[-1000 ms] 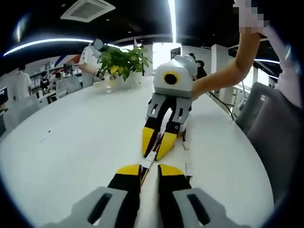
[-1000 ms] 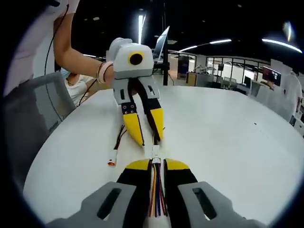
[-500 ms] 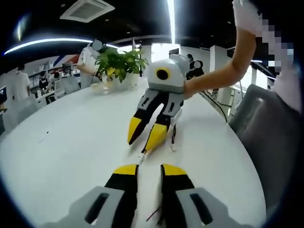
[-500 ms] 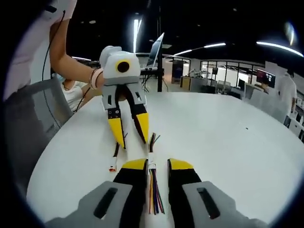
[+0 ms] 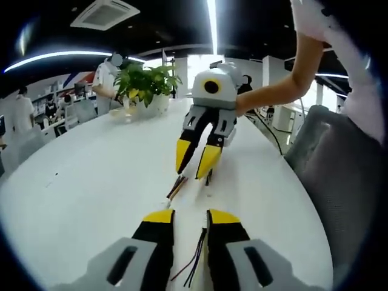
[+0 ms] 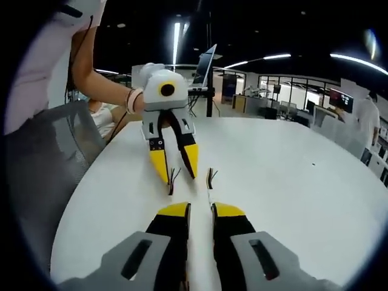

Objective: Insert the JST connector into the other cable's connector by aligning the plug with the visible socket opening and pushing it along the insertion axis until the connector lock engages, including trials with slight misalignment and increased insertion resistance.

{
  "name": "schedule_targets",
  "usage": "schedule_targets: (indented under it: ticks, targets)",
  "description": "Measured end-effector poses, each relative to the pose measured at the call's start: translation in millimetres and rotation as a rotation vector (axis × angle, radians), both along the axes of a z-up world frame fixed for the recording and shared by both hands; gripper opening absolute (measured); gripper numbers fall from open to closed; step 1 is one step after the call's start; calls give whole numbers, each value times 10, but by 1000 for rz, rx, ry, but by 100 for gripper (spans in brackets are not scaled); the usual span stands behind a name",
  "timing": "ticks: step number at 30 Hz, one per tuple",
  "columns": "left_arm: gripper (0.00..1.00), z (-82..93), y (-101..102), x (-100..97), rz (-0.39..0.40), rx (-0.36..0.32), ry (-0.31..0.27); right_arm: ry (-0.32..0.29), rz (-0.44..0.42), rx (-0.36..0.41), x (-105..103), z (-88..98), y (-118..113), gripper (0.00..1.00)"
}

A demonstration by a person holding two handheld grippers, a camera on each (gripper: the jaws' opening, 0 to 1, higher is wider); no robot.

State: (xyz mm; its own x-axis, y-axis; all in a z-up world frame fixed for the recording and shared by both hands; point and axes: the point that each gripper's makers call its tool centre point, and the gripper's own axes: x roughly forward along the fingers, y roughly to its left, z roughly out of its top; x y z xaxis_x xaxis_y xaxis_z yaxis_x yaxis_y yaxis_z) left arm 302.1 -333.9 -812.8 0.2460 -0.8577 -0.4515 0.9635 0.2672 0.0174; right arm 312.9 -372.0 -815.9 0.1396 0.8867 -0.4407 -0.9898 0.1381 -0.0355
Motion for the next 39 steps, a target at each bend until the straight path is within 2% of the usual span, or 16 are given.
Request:
schedule_targets:
  ticks: [5, 15, 18, 23, 32, 35, 39]
  targets:
    - [14, -29, -19, -57, -18, 7, 4, 13, 6, -31, -73, -88, -53, 16]
    - [14, -204, -6, -123, -25, 37, 23, 48, 22, -76, -176, -288, -165, 16]
    - [14, -224, -8, -115, -4, 14, 45, 55, 30, -88, -189, -352, -185, 15]
    - [13, -240, 8, -105, 25, -8, 63, 64, 28, -81, -204, -344, -183, 13]
    - [13, -280, 3, -110, 28, -7, 54, 29, 56, -89, -265, -363, -134, 11]
    - [13, -339, 16, -131, 18, 20, 46, 9, 69, -92, -290, -356, -119, 11]
    - [13, -333, 18, -127, 12, 19, 40, -4, 79, -94, -311, -355, -115, 9]
